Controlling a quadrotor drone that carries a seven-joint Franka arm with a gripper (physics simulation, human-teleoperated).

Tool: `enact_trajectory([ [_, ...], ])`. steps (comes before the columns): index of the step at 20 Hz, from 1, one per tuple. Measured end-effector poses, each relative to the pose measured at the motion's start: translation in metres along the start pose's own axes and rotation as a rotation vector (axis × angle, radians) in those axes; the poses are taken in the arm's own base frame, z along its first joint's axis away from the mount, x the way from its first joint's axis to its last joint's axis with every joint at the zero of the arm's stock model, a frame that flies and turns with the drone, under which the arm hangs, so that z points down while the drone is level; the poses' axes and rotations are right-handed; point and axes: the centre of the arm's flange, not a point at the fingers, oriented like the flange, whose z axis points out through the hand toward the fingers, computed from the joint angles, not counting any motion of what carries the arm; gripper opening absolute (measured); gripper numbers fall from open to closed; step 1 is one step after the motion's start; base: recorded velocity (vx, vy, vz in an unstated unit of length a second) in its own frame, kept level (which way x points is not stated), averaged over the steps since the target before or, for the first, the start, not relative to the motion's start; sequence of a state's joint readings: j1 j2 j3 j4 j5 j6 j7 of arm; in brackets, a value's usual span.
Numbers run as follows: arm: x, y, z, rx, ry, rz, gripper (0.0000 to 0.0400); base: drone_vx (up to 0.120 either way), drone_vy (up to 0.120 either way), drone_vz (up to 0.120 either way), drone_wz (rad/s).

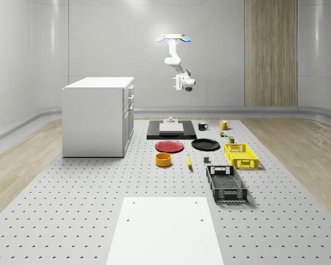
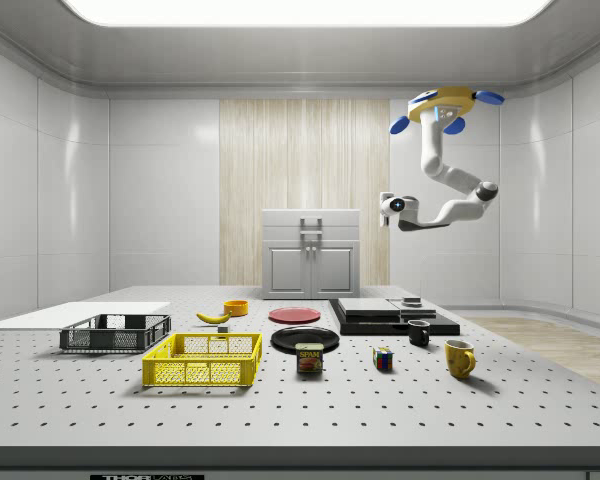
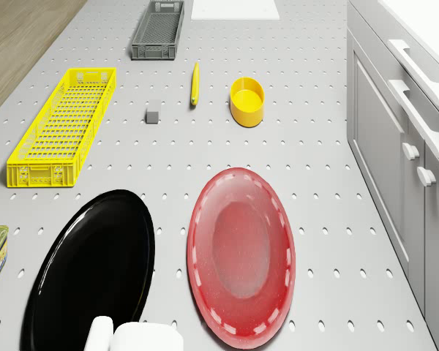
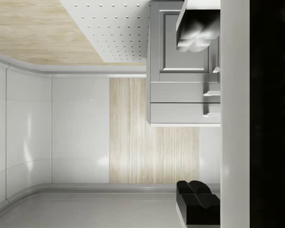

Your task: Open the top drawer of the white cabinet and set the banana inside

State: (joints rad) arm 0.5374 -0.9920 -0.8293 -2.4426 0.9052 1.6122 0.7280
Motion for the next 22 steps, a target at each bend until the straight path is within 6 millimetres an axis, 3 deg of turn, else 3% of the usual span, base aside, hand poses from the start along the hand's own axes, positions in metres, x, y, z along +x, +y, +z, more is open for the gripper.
enact_trajectory([
  [11,0.0000,0.0000,0.0000,0.000,0.000,0.000,0.0400,0.120,-0.120,0.000,0.000],
  [16,0.0001,0.0000,0.0000,0.000,0.000,0.000,0.0400,0.120,-0.016,0.000,0.000],
  [22,0.0001,0.0000,0.0000,0.000,0.000,0.000,0.0400,0.120,-0.120,0.000,0.000],
])
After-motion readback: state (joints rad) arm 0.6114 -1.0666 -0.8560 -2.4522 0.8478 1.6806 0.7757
